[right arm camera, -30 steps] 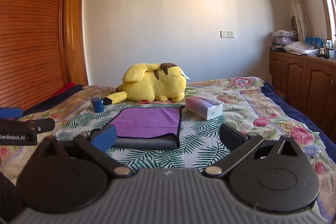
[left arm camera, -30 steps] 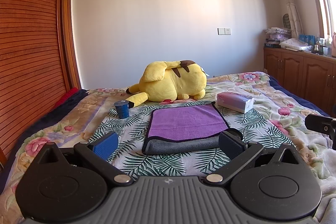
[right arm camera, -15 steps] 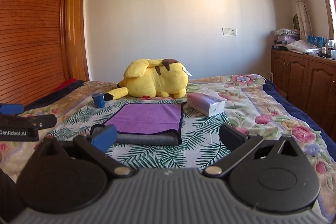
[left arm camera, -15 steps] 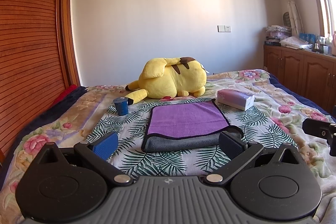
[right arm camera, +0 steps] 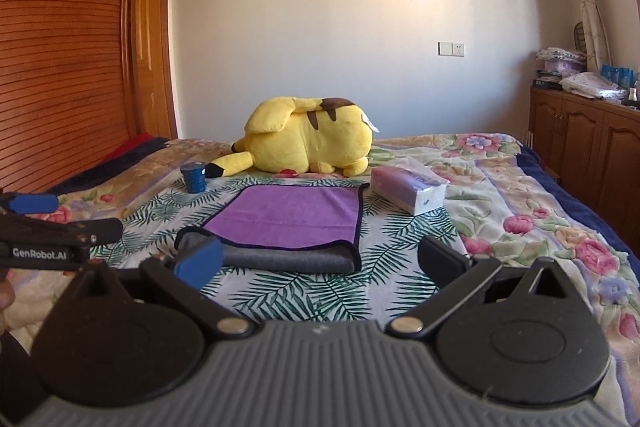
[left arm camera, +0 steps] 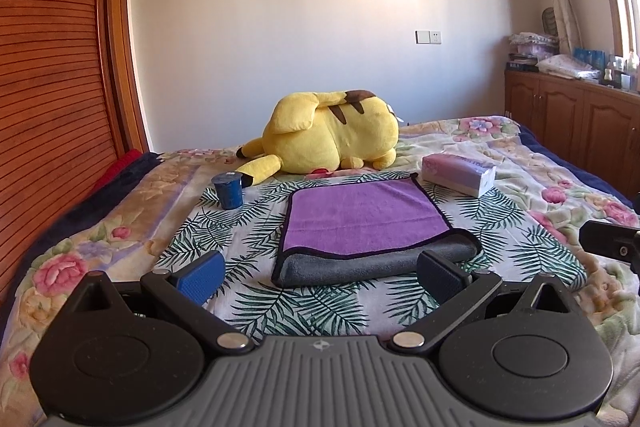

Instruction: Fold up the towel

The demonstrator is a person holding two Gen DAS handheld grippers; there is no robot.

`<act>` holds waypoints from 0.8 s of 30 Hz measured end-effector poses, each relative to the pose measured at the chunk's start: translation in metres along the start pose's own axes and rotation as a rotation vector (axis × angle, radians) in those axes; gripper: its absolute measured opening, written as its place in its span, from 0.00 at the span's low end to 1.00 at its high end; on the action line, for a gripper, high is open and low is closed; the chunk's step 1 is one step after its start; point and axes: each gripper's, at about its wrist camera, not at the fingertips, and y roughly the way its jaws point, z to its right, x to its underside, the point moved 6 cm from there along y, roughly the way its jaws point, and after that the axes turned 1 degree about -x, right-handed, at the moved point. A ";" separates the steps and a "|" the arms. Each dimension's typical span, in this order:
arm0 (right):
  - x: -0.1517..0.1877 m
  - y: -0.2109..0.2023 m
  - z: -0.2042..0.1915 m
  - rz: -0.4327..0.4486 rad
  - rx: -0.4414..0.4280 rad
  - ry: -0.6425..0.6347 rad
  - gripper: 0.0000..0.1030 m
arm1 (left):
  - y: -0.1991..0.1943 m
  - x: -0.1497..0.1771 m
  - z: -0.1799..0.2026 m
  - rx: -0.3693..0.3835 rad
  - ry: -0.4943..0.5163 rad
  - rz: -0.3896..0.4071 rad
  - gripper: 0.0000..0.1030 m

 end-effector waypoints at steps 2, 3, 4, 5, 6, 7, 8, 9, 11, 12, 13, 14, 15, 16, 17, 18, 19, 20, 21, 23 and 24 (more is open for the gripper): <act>-0.002 0.005 -0.001 -0.005 -0.001 -0.001 1.00 | 0.008 -0.002 -0.003 0.001 -0.002 -0.005 0.84; -0.002 0.009 -0.002 -0.009 -0.001 -0.002 1.00 | 0.013 -0.003 -0.005 0.001 -0.003 -0.009 0.84; -0.003 0.011 -0.002 -0.012 -0.002 -0.002 1.00 | 0.017 -0.003 -0.006 0.002 -0.003 -0.012 0.84; -0.003 0.015 -0.002 -0.019 -0.004 -0.001 1.00 | 0.021 -0.004 -0.007 0.002 -0.003 -0.015 0.84; -0.003 0.018 -0.002 -0.024 -0.005 -0.001 1.00 | 0.025 -0.004 -0.008 0.001 -0.003 -0.017 0.84; -0.003 0.022 -0.002 -0.028 -0.004 -0.001 1.00 | 0.029 -0.004 -0.009 0.000 -0.002 -0.020 0.84; -0.002 0.026 -0.002 -0.034 -0.004 -0.001 1.00 | 0.034 -0.004 -0.010 -0.001 -0.002 -0.023 0.84; -0.002 0.028 -0.002 -0.038 -0.004 -0.003 1.00 | 0.038 -0.005 -0.012 0.000 -0.001 -0.027 0.84; 0.000 0.034 -0.002 -0.048 -0.004 -0.008 1.00 | 0.046 -0.004 -0.014 0.002 0.001 -0.033 0.84; 0.001 0.037 -0.002 -0.054 -0.005 -0.009 1.00 | 0.050 -0.004 -0.015 0.004 0.002 -0.036 0.84; 0.003 0.039 -0.003 -0.060 -0.007 -0.009 1.00 | 0.054 -0.004 -0.016 0.006 0.005 -0.040 0.84; 0.003 0.042 -0.003 -0.066 -0.008 -0.009 1.00 | 0.058 -0.004 -0.017 0.006 0.006 -0.045 0.84; 0.003 0.046 -0.003 -0.072 -0.013 -0.010 1.00 | 0.063 -0.005 -0.019 0.006 0.005 -0.051 0.84; 0.003 0.048 -0.004 -0.079 -0.016 -0.011 1.00 | 0.068 -0.005 -0.020 0.008 0.003 -0.057 0.84; 0.003 0.051 -0.003 -0.086 -0.020 -0.013 1.00 | 0.073 -0.005 -0.020 0.011 0.002 -0.062 0.84; 0.003 0.053 -0.004 -0.092 -0.024 -0.016 1.00 | 0.078 -0.006 -0.021 0.015 0.002 -0.068 0.84; 0.002 0.056 -0.004 -0.097 -0.024 -0.015 1.00 | 0.084 -0.006 -0.022 0.016 0.001 -0.073 0.84; 0.002 0.058 -0.001 -0.102 -0.025 -0.012 1.00 | 0.090 -0.007 -0.024 0.015 0.000 -0.079 0.84; 0.001 0.062 0.000 -0.109 -0.023 -0.007 1.00 | 0.096 -0.007 -0.026 0.016 -0.003 -0.086 0.84; 0.000 0.068 0.004 -0.120 -0.026 0.002 1.00 | 0.107 -0.008 -0.029 0.022 -0.007 -0.092 0.84; -0.001 0.072 0.005 -0.125 -0.024 0.003 1.00 | 0.112 -0.008 -0.030 0.020 -0.006 -0.097 0.84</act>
